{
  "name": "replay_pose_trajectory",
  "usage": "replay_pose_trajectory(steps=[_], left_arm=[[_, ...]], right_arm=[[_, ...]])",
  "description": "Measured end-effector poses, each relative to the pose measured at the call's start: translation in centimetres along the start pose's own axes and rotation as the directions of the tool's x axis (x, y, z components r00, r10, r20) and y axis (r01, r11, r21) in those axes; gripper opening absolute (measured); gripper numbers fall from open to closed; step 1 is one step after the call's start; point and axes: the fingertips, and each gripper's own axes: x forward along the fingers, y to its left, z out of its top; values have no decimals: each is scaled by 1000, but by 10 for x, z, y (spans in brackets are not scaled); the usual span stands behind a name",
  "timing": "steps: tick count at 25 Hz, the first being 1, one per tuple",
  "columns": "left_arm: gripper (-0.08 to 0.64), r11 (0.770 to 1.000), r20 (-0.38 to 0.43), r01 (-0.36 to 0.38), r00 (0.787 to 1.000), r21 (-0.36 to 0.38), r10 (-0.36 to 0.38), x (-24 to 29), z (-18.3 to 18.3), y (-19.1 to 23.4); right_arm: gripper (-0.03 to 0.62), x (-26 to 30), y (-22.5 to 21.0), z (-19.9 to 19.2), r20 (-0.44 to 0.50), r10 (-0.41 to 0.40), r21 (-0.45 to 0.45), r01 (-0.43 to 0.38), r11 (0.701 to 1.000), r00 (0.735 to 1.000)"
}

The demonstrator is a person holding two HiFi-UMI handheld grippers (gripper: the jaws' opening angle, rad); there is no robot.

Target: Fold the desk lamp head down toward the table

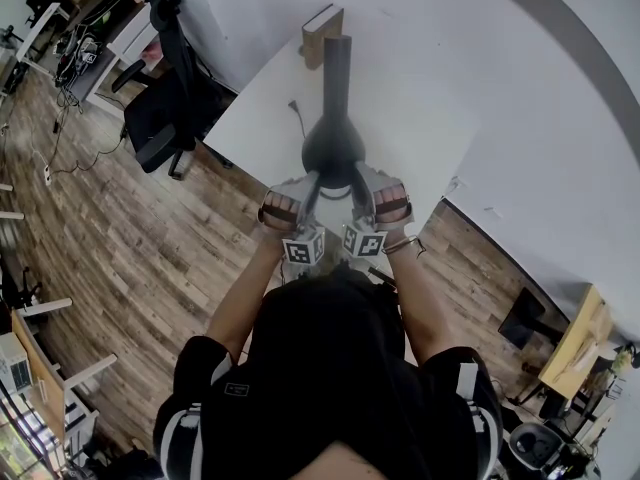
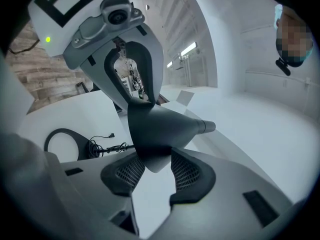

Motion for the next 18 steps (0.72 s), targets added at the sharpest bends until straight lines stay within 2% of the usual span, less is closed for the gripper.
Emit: replay_pose_trajectory(steps=[9,18], left_arm=[[132,1000,1,5,1000,-8,-5,7,-2,-6],[149,999,8,4,1000,-50,-3,9,-3,-4]], right_arm=[[175,6,3,-3,3,1,9,-1,1000,1000],[181,8,6,-2,9,23,49,-24,999,1000]])
